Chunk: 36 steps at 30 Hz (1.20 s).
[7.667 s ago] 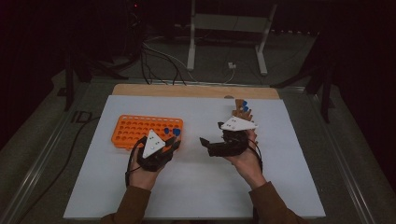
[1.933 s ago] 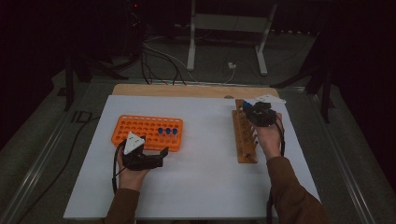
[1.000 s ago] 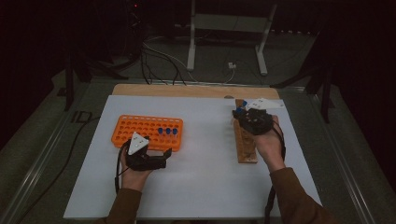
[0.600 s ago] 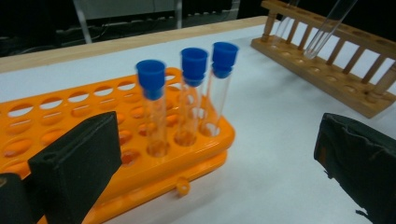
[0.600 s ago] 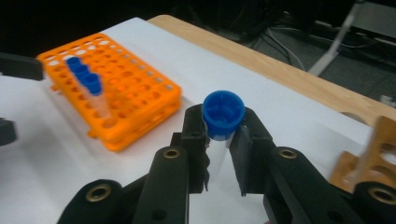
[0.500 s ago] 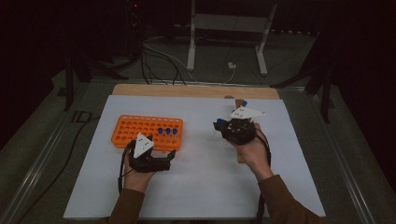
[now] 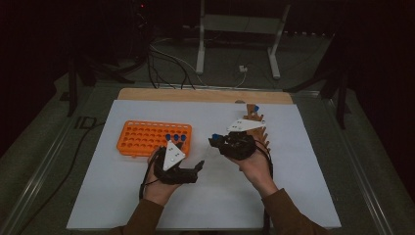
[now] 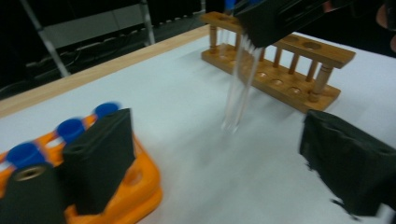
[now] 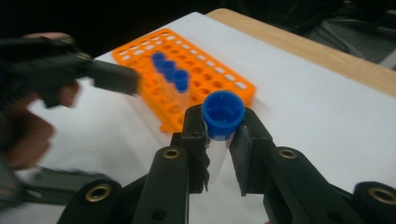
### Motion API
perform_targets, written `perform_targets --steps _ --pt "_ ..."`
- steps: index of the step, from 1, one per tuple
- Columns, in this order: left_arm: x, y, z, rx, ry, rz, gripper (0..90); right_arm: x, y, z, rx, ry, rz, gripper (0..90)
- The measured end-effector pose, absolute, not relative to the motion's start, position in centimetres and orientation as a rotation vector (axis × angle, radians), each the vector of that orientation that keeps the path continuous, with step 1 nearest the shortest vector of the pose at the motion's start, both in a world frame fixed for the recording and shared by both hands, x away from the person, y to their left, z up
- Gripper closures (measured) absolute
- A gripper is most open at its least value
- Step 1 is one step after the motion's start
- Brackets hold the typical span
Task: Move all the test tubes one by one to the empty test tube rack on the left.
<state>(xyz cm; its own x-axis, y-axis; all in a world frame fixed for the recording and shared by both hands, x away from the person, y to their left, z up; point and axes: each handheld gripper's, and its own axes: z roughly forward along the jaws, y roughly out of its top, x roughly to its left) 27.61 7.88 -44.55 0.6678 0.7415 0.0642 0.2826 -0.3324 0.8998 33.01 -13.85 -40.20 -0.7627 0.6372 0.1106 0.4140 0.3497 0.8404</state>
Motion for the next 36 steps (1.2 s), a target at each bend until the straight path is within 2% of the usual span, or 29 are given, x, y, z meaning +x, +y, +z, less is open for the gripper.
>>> perform_targets --steps 2,7,16,18,21,22,25,26,29,30,36 --pt "27.7 7.3 -44.5 1.916 0.790 0.596 18.7 32.8 -13.5 -40.3 0.937 2.396 1.377 76.6" --pt "28.3 6.6 -44.6 1.912 0.785 0.584 39.7 32.5 -12.8 -40.5 0.921 2.428 1.404 76.6" --pt "28.7 6.1 -44.8 1.927 0.766 0.551 69.0 32.2 -12.6 -40.4 0.910 2.455 1.439 76.6" --pt "28.8 6.1 -44.8 1.924 0.768 0.537 74.0 32.3 -12.8 -40.4 0.913 2.450 1.444 76.5" --pt "28.7 5.8 -44.7 1.941 0.757 0.542 76.2 32.4 -12.9 -40.5 0.923 2.453 1.459 76.0" --pt "28.8 5.8 -44.7 1.942 0.758 0.544 76.7 32.5 -13.0 -40.5 0.916 2.457 1.464 73.8" --pt "28.9 5.8 -44.8 1.944 0.776 0.541 76.8 32.5 -13.1 -40.5 0.907 2.458 1.470 43.2" --pt "29.0 5.9 -44.8 1.947 0.778 0.548 76.8 32.6 -13.2 -40.5 0.922 2.449 1.458 35.5" --pt "29.1 6.2 -44.8 1.944 0.785 0.552 76.9 32.7 -13.7 -40.4 0.954 2.408 1.461 19.5" --pt "29.1 6.3 -44.8 1.940 0.789 0.554 76.9 32.8 -13.9 -40.3 0.960 2.397 1.455 15.7" --pt "29.2 7.0 -44.7 1.919 0.809 0.558 77.0 33.2 -15.4 -40.2 1.015 2.328 1.476 7.0"
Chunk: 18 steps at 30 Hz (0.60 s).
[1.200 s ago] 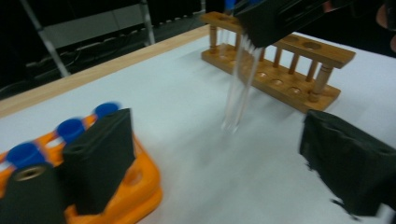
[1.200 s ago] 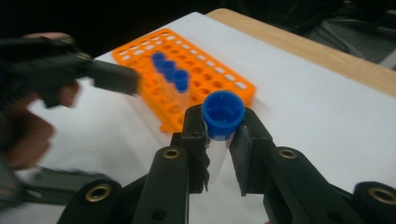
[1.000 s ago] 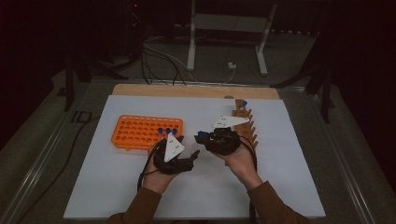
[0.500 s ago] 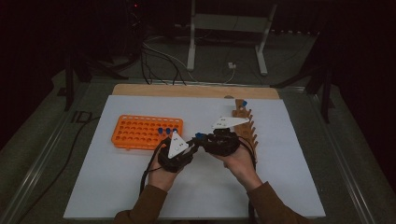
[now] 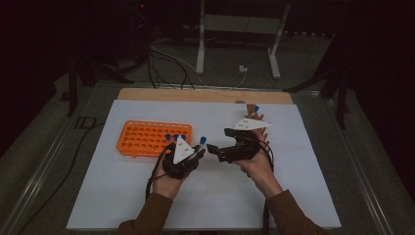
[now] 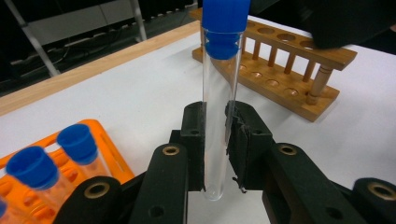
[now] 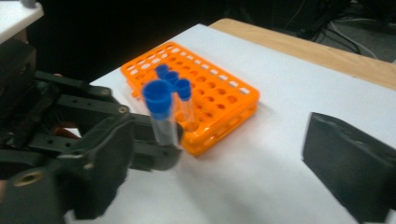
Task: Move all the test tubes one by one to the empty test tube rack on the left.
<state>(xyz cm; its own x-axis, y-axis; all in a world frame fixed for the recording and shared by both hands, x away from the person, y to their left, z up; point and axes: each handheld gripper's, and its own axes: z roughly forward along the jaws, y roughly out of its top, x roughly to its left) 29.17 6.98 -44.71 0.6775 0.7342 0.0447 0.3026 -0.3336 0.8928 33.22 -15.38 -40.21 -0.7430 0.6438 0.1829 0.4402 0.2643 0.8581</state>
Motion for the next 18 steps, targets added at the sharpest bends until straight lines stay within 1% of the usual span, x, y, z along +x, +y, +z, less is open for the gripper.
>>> perform_targets --steps 2,6,18 --pt "29.2 7.3 -44.7 1.913 0.815 0.558 76.9 33.3 -15.9 -40.2 1.030 2.305 1.485 3.8" --pt "29.2 8.0 -44.7 1.897 0.832 0.557 76.9 33.3 -16.9 -40.3 1.047 2.252 1.424 0.2" --pt "29.4 10.7 -44.3 1.843 0.891 0.588 76.9 33.1 -20.1 -41.2 1.103 2.140 1.333 0.0"
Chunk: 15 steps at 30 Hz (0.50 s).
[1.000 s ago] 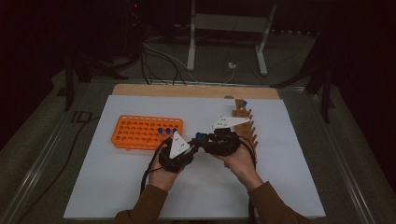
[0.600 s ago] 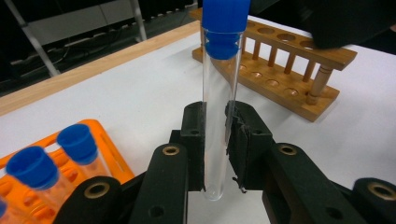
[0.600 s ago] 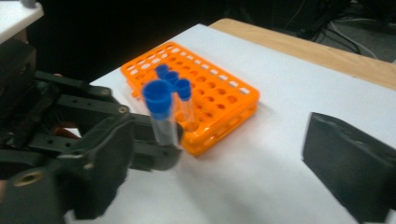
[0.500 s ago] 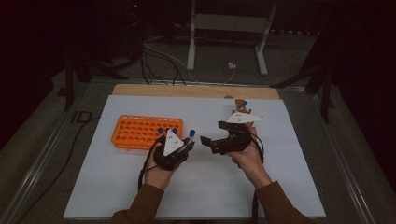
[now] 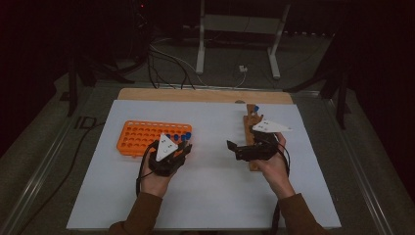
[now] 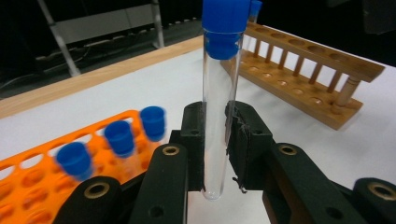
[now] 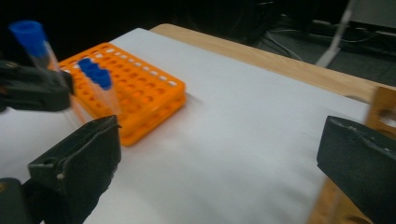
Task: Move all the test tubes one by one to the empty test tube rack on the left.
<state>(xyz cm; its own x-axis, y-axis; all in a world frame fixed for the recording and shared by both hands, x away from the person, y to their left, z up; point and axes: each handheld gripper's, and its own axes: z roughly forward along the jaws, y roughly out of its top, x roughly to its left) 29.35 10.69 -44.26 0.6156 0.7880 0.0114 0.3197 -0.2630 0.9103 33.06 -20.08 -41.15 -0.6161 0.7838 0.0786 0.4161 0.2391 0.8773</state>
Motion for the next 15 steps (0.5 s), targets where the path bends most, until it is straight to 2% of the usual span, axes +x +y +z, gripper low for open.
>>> perform_targets --steps 15 --pt "29.7 14.6 -44.3 1.764 0.982 0.661 76.7 32.8 -23.4 -41.7 1.199 2.050 1.371 0.0"
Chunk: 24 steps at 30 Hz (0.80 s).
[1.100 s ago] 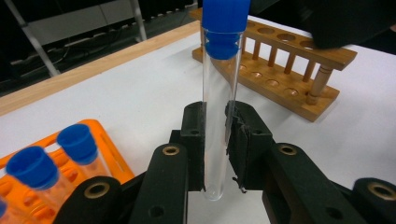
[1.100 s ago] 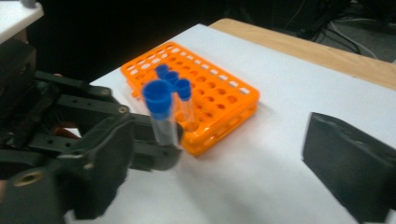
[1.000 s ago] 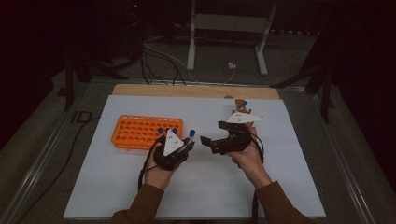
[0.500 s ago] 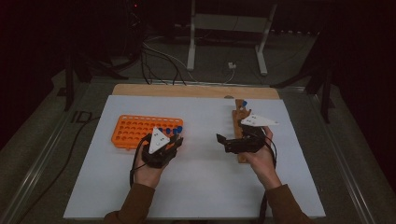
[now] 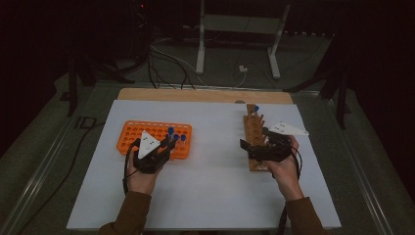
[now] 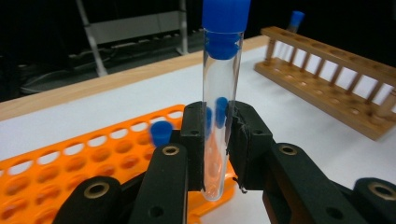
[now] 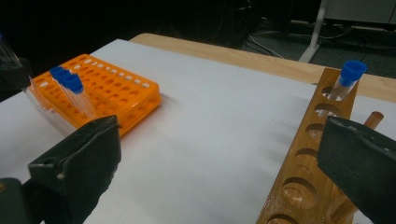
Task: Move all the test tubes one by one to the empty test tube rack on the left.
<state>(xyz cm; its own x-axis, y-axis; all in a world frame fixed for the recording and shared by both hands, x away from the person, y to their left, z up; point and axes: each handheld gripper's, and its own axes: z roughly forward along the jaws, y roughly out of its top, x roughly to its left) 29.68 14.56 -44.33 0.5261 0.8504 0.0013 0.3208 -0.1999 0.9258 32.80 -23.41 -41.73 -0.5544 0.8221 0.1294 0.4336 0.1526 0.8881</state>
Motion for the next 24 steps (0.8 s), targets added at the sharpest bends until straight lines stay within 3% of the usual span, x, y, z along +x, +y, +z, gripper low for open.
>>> perform_targets --steps 24 --pt "31.7 16.8 -46.1 1.731 1.083 0.704 76.7 32.6 -24.0 -41.4 1.220 2.036 1.428 0.0"
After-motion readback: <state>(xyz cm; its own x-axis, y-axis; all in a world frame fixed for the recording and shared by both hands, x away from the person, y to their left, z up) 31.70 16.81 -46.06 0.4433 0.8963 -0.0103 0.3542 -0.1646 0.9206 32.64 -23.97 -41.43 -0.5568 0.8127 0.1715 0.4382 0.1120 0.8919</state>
